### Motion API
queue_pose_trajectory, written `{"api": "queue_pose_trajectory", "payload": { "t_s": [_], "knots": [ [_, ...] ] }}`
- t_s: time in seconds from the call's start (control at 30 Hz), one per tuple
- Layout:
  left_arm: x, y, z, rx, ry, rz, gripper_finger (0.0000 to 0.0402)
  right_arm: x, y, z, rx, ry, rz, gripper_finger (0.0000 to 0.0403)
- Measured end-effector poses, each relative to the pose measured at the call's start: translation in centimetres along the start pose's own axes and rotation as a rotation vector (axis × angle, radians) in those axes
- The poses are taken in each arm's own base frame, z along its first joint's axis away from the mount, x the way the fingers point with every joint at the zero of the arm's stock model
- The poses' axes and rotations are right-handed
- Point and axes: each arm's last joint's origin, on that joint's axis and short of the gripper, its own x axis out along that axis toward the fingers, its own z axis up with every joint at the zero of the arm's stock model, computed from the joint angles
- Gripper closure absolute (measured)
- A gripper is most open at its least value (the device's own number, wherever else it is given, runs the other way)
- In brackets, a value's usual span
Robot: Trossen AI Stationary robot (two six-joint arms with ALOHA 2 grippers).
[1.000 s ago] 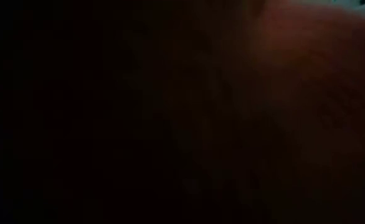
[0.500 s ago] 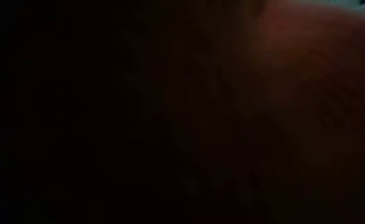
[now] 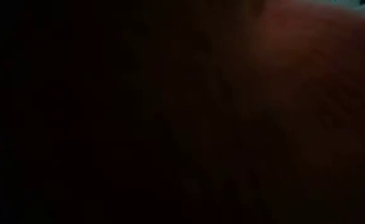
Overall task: Sort clothes
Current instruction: Put the white underwear into the top white bin
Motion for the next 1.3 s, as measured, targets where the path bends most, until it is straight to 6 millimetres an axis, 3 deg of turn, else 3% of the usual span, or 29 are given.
{"api": "queue_pose_trajectory", "payload": {
  "t_s": [0.4, 1.0, 1.13, 1.3],
  "knots": [
    [-7.3, 1.5, 2.7, 0.032, -0.189, 0.069, 0.0383, 0.0, 0.0, 0.0, 0.001, -0.001, 0.001, 0.0100],
    [-20.3, 6.0, 4.8, 0.021, -0.653, 0.434, 0.0382, 0.0, 0.0, 0.0, 0.003, -0.003, 0.001, 0.0100],
    [-22.0, 7.7, 4.4, 0.034, -0.641, 0.626, 0.0382, 0.0, 0.0, 0.0, 0.003, -0.003, 0.001, 0.0100],
    [-22.3, 9.9, 3.8, 0.043, -0.542, 0.813, 0.0382, 0.0, 0.0, 0.0, 0.003, -0.003, 0.001, 0.0100]
  ]
}}
